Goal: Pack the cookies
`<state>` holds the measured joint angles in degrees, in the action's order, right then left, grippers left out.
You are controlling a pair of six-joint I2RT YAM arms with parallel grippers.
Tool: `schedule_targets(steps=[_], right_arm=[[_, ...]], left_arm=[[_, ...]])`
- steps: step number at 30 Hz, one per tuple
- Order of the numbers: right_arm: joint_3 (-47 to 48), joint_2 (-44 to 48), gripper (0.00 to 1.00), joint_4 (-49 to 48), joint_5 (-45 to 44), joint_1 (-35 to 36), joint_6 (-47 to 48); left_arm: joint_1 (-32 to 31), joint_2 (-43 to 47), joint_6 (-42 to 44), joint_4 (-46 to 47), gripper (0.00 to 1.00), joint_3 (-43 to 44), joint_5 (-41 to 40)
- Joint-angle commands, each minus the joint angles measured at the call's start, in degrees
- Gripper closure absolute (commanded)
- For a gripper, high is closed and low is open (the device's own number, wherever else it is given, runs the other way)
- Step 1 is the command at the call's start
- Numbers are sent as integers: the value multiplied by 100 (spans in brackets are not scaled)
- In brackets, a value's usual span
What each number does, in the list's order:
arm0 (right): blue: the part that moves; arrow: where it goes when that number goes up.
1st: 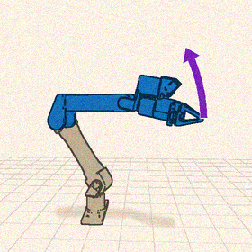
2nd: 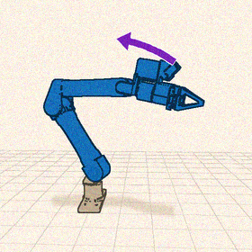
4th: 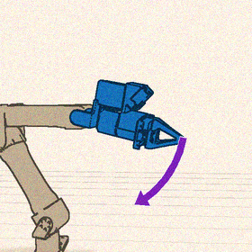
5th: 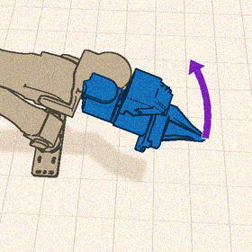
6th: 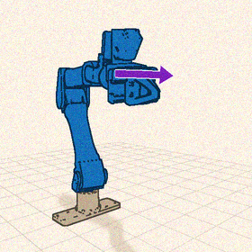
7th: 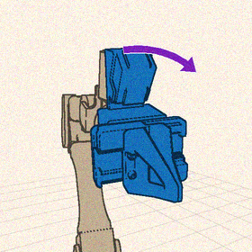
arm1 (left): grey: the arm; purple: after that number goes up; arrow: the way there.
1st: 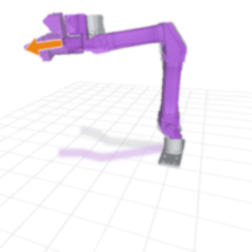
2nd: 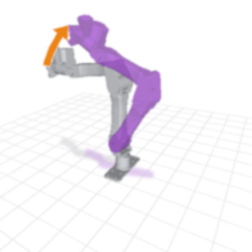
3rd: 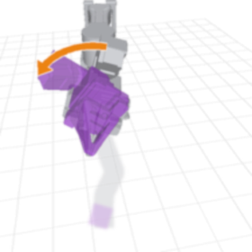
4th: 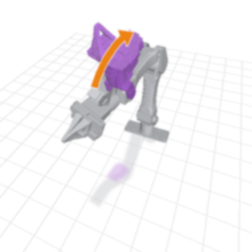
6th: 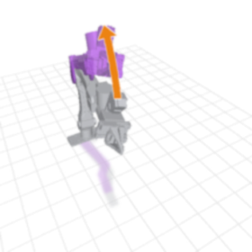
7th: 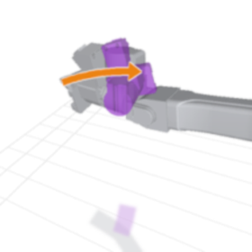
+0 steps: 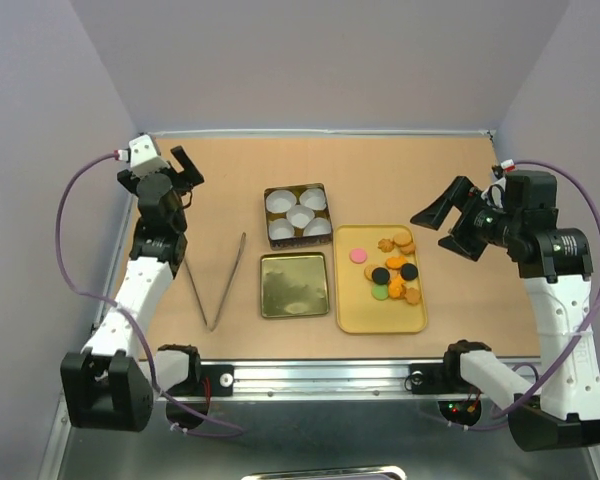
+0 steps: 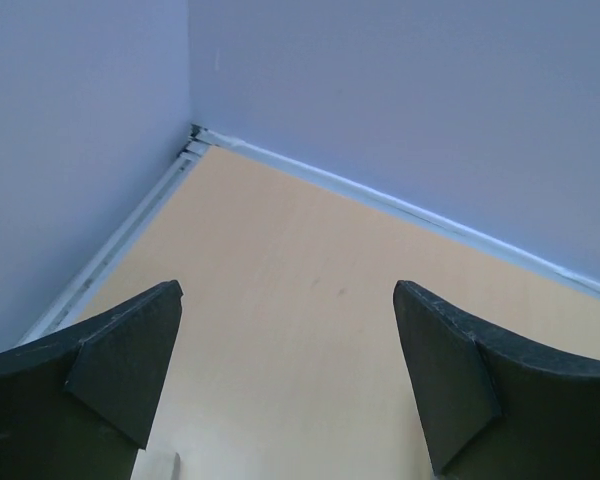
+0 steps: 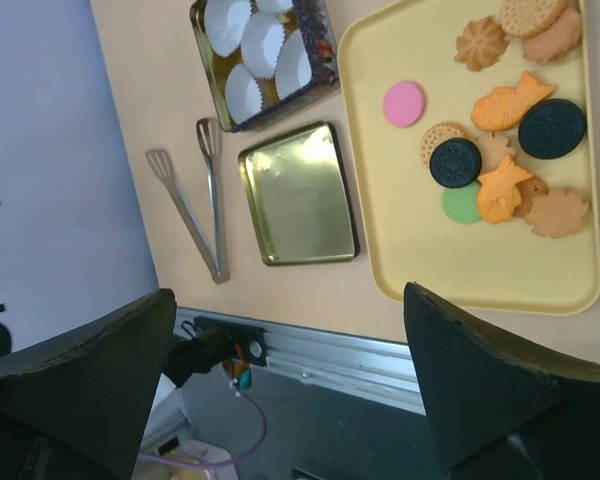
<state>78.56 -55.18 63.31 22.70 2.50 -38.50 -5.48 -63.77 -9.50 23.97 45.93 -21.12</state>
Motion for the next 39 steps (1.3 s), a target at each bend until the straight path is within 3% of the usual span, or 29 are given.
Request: schedule_targets(steps=[1, 2, 4, 6, 9, 14, 18, 22, 27, 28, 31, 33, 39], right_arm=[[325, -28, 0, 181, 482, 109, 388], [491, -28, 0, 278, 490, 232, 231], [668, -63, 0, 401, 743, 233, 54], [948, -281, 0, 428, 1042, 381, -43], [1353, -738, 0, 831, 1377, 602, 122], [1662, -696, 0, 929, 1447, 892, 141], [1469, -547, 0, 938, 1527, 1103, 159], [1355, -468, 0, 938, 1632, 1130, 150], [1284, -450, 0, 990, 1650, 1130, 220], [1275, -450, 0, 1008, 1650, 1130, 246], [1275, -433, 0, 1113, 1563, 1138, 352], [1214, -415, 0, 1175, 1510, 1130, 422], [1082, -345, 0, 1271, 1422, 1130, 501]], left_arm=[[11, 1066, -973, -2368, 1, 592, 836], [11, 1381, -1036, -2936, 1, 732, 1491], [-6, 1420, -1569, -3842, 1, 1048, 1786], [-85, 1332, -1949, -5279, 1, 1408, 1726], [-129, 1437, -2495, -6680, 1, 1340, 1637], [-147, 2200, -2601, -7502, 1, 822, 2428], [-147, 2553, -2785, -8407, 1, 540, 1939], [-147, 2729, -2725, -8417, 1, 496, 1988], [-173, 2195, -2329, -8408, 4, 363, 1999], [-173, 2106, -2303, -8408, 8, 425, 1937], [-270, 1728, -2067, -8523, 7, 785, 1445], [-646, 1403, -2039, -8348, 1, 838, 1444], [-1553, 673, -2091, -7723, 1, 347, 1479]])
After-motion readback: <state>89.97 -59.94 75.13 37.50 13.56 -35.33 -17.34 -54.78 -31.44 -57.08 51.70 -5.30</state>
